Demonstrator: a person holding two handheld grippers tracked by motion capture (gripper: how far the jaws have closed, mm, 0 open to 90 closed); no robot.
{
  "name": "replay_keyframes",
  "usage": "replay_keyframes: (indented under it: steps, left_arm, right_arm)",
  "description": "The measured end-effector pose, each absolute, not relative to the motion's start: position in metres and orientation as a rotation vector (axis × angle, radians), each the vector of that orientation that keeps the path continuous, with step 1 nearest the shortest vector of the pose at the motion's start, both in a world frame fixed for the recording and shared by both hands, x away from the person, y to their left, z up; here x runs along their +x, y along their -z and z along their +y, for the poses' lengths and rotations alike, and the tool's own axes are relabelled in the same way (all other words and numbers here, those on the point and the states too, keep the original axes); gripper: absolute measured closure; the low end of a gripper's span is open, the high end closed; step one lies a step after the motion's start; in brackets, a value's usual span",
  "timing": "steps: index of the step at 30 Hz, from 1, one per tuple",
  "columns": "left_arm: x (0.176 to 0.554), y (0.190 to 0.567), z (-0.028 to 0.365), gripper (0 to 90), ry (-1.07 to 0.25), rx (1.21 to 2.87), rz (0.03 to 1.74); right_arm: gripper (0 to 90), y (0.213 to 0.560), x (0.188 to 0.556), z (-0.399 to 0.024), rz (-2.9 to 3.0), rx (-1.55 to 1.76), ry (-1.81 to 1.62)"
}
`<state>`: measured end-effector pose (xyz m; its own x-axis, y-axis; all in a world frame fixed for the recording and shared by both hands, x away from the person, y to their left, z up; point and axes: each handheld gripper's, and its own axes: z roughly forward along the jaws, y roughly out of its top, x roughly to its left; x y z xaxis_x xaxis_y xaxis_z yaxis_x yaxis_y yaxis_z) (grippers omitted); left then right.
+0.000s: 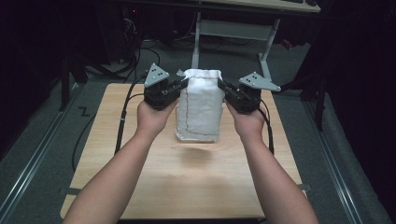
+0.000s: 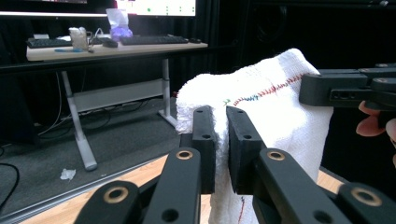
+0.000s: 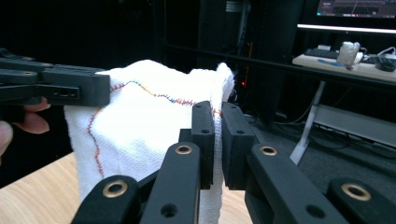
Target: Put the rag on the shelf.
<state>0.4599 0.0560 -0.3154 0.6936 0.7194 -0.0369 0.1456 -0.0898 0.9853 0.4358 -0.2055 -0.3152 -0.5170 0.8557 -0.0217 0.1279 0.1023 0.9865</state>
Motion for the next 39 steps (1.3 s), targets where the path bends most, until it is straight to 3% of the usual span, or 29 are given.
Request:
replay_keyframes:
  steps: [15,39]
  left_arm:
    - [0.496,0.316,0.054,82.8,-0.543,1.645,0.772]
    - [0.545,0.363,0.054,81.7,-0.453,1.744,0.914]
  right_arm:
    - [85.1,0.317,0.478,-0.205,1.774,1.011,-1.446]
    - [82.6,0.359,0.531,-0.201,1.919,1.163,-1.346]
